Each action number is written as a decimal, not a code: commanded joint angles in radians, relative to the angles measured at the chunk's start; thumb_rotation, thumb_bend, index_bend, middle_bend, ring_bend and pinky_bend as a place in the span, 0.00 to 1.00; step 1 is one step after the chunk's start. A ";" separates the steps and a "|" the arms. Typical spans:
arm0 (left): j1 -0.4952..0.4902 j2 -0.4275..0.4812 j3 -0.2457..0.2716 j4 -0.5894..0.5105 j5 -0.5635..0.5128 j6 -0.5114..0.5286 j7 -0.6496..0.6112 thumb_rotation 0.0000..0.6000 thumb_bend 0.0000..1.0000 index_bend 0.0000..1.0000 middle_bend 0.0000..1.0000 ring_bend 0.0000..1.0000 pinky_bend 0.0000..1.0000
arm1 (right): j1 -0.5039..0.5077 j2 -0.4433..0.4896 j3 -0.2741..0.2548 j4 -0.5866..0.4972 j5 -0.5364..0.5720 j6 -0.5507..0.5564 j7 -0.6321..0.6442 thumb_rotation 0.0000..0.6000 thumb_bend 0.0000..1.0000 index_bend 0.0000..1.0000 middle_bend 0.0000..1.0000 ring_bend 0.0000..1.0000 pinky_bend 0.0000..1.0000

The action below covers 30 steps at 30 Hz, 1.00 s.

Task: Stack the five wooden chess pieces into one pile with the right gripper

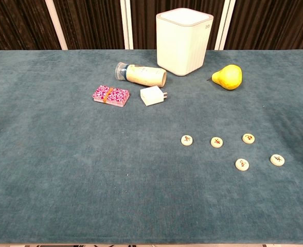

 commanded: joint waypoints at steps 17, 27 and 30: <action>0.000 -0.002 0.000 -0.001 -0.001 0.001 0.007 1.00 0.15 0.05 0.00 0.00 0.09 | 0.003 0.001 -0.004 0.001 0.004 -0.013 0.004 1.00 0.22 0.00 0.00 0.00 0.00; 0.002 -0.004 0.000 0.000 -0.005 0.000 0.011 1.00 0.15 0.05 0.00 0.00 0.09 | 0.013 0.005 -0.017 0.001 0.014 -0.057 0.031 1.00 0.22 0.04 0.00 0.00 0.00; 0.002 -0.004 -0.004 0.003 -0.015 -0.003 0.009 1.00 0.15 0.05 0.00 0.00 0.09 | 0.023 0.019 -0.024 -0.003 0.012 -0.084 0.059 1.00 0.21 0.07 0.00 0.00 0.00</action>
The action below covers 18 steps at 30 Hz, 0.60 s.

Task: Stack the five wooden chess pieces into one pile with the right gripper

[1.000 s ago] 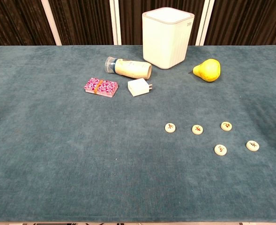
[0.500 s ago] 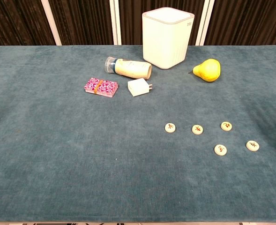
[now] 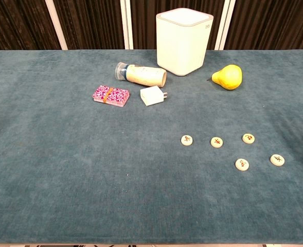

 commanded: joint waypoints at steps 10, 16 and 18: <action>0.001 0.000 -0.004 0.002 -0.005 0.000 -0.002 1.00 0.15 0.05 0.00 0.00 0.09 | 0.072 0.048 0.003 -0.039 0.051 -0.156 -0.018 1.00 0.22 0.19 0.00 0.00 0.00; 0.001 0.002 -0.006 0.003 -0.010 -0.002 -0.007 1.00 0.15 0.05 0.00 0.00 0.09 | 0.105 0.020 0.003 -0.050 0.085 -0.218 -0.081 1.00 0.22 0.22 0.00 0.00 0.00; 0.001 0.002 -0.006 0.004 -0.010 -0.003 -0.010 1.00 0.15 0.05 0.00 0.00 0.09 | 0.117 0.007 0.004 -0.054 0.099 -0.240 -0.102 1.00 0.22 0.23 0.00 0.00 0.00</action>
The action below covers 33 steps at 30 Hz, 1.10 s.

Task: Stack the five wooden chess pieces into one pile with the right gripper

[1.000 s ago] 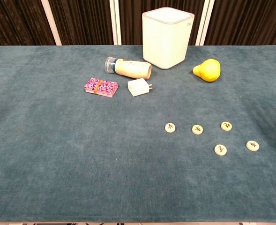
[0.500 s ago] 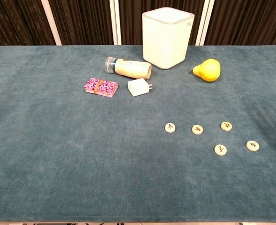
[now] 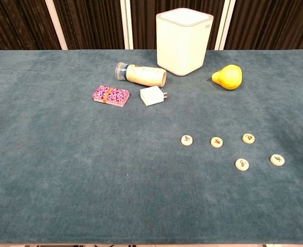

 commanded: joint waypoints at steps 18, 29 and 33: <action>0.002 0.005 -0.005 0.002 -0.013 -0.006 -0.011 1.00 0.15 0.05 0.00 0.00 0.09 | 0.073 -0.140 0.003 0.039 0.095 -0.094 -0.142 1.00 0.27 0.36 0.00 0.00 0.00; 0.001 0.003 -0.005 0.002 -0.016 -0.009 -0.005 1.00 0.15 0.05 0.00 0.00 0.09 | 0.098 -0.220 0.013 0.105 0.132 -0.116 -0.164 1.00 0.34 0.42 0.00 0.00 0.00; 0.000 0.002 -0.006 0.004 -0.020 -0.012 -0.002 1.00 0.15 0.05 0.00 0.00 0.09 | 0.115 -0.253 0.022 0.134 0.149 -0.129 -0.183 1.00 0.35 0.43 0.00 0.00 0.00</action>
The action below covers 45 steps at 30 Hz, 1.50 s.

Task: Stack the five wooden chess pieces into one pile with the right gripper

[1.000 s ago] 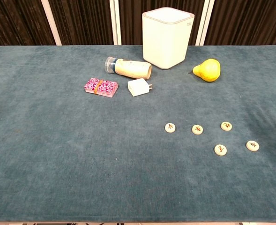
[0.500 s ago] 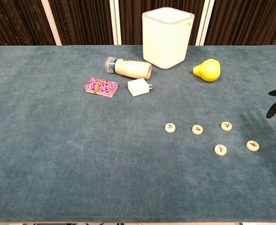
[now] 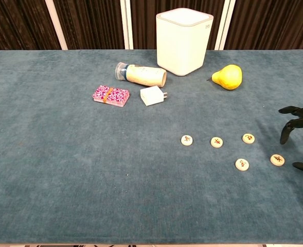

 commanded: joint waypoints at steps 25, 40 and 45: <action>-0.001 -0.002 -0.005 0.004 -0.011 -0.005 0.004 1.00 0.15 0.05 0.00 0.00 0.09 | 0.020 -0.075 -0.008 0.092 0.040 -0.020 -0.006 1.00 0.36 0.49 0.00 0.00 0.00; -0.001 -0.002 -0.004 0.003 -0.011 -0.006 0.007 1.00 0.15 0.05 0.00 0.00 0.09 | 0.035 -0.093 -0.007 0.107 0.052 -0.035 -0.018 1.00 0.39 0.51 0.00 0.00 0.00; -0.001 -0.002 -0.005 0.003 -0.011 -0.006 0.005 1.00 0.15 0.05 0.00 0.00 0.09 | 0.038 -0.098 -0.008 0.106 0.050 -0.036 -0.019 1.00 0.39 0.52 0.00 0.00 0.00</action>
